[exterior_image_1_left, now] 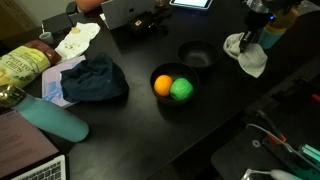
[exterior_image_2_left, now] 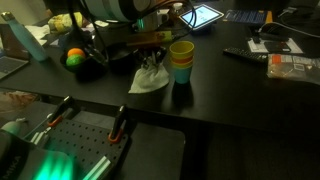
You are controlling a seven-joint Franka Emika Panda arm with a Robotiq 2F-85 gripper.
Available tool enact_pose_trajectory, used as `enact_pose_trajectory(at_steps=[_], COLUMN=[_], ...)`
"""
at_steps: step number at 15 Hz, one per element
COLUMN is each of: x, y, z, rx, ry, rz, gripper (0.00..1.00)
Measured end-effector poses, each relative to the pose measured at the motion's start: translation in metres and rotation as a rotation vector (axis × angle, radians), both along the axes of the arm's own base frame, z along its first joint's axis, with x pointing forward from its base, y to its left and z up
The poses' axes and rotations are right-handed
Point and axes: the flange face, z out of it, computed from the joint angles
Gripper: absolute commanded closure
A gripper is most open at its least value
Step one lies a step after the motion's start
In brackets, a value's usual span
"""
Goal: Use the towel to wipe the part of the counter next to the cups
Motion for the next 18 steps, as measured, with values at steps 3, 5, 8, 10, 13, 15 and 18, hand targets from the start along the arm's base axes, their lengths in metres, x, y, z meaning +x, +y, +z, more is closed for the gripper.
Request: enact_pose_trajectory(at_steps=[3,5,8,10,13,15,18], x=[-0.037,-0.044,-0.038,-0.023,0.01,0.033,0.066], y=[0.001,0.0,0.01,0.031,0.062,0.079,0.092], z=[-0.002,-0.002,-0.003,-0.004,-0.005,-0.005,-0.005], rx=[0.042,0.06,0.066,0.08,0.072,0.054,0.006], ry=[0.018,-0.002,-0.03,-0.043,-0.072,-0.094,-0.124], rz=[-0.007,-0.009,0.039,0.087,0.178,0.234,0.307], gripper=[0.95,0.95,0.95,0.95,0.95,0.95,0.95])
